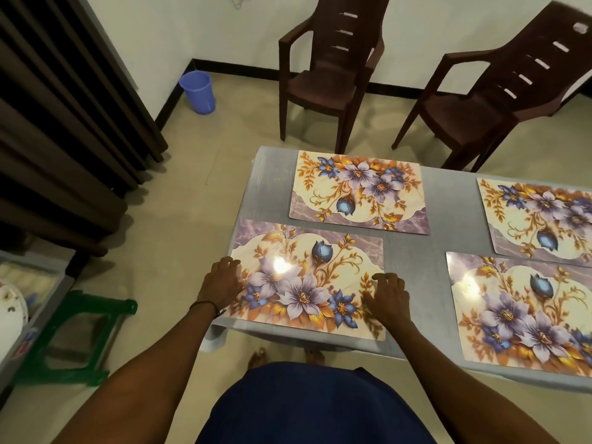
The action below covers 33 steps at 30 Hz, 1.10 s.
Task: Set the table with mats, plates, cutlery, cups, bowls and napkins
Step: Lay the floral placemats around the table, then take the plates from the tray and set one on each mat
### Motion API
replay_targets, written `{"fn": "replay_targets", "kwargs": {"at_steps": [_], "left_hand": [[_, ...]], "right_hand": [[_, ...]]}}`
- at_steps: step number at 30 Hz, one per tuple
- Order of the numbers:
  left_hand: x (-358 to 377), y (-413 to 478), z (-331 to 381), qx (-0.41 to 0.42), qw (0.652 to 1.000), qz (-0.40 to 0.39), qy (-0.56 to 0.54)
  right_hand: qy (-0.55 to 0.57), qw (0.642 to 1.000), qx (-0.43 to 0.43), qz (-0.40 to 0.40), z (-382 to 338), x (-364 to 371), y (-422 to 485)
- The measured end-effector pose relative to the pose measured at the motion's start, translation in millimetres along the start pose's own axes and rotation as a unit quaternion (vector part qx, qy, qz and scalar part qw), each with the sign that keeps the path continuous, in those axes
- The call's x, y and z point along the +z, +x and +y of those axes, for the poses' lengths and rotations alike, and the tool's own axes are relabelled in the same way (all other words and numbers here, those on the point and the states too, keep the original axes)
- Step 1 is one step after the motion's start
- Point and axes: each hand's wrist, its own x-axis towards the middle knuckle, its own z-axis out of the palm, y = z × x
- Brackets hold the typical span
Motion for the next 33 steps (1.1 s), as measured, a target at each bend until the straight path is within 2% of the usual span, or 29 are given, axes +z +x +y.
{"fn": "replay_targets", "kwargs": {"at_steps": [4,8,11,13,15,17,20,24,28,33], "left_hand": [[-4,-10,-4,-0.012,0.995,0.086,-0.057],[-18,-28,-15,-0.068,0.977,0.158,-0.129],[-22,-50,-40,-0.142,0.950,0.172,-0.217],[-18,-76,-62,-0.189,0.919,0.190,-0.289],[-17,-110,-84,-0.238,0.896,0.209,-0.312],[-15,-129,-92,-0.250,0.884,0.217,-0.329],[-16,-181,-133,-0.324,0.838,0.253,-0.359],[-15,-231,-187,-0.363,0.798,0.289,-0.385],[-20,-264,-244,-0.385,0.761,0.320,-0.413],[-37,-296,-318,-0.402,0.733,0.365,-0.411]], "right_hand": [[0.090,0.995,-0.030,-0.001,-35,-11,16],[0.178,0.979,-0.098,0.002,-91,-15,29],[0.175,0.969,-0.173,-0.035,-147,-13,38],[0.171,0.956,-0.231,-0.066,-187,-9,37],[0.161,0.943,-0.279,-0.088,-229,2,30],[0.166,0.936,-0.293,-0.100,-252,8,26],[0.151,0.907,-0.369,-0.138,-317,25,-8],[0.141,0.874,-0.429,-0.178,-391,47,-48],[0.106,0.863,-0.456,-0.191,-460,76,-79],[0.063,0.849,-0.482,-0.205,-547,106,-118]]}}
